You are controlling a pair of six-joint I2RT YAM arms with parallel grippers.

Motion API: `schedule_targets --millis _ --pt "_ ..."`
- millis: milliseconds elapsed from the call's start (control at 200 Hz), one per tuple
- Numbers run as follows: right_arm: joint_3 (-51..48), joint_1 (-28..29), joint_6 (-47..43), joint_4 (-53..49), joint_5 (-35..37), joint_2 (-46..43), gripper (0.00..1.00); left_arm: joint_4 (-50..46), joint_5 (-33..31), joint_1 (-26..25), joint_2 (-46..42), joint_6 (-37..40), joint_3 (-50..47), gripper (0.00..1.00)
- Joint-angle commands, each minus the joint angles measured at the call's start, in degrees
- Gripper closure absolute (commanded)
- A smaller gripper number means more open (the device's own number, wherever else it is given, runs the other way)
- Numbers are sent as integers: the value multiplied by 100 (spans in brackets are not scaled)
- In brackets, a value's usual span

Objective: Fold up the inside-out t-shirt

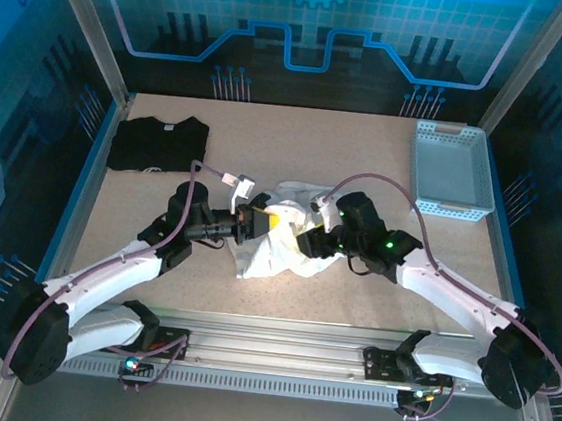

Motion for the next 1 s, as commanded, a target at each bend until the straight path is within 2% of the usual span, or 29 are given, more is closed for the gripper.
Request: schedule_targets --millis 0,65,165,280,385,475,705,995 --pt "366 199 -153 -320 961 -75 45 -27 86 58 -83 75 40 100" --pt "293 218 -23 -560 1342 -302 45 -27 63 62 -58 28 53 100" --pt "-68 400 45 -589 1525 -877 46 -54 48 58 -21 9 84 100" --pt "-311 767 39 -447 1565 -1337 54 -132 28 58 29 15 145 100" --pt "-375 1012 11 -31 1246 -1293 65 -114 28 58 47 -11 163 100" --pt "-271 1049 69 237 1137 -968 69 -120 49 58 37 -11 164 100" --pt "75 979 123 474 1422 -317 67 -197 74 58 -45 23 147 100" --pt "115 850 149 742 1352 -143 62 -199 98 58 -46 39 154 100"
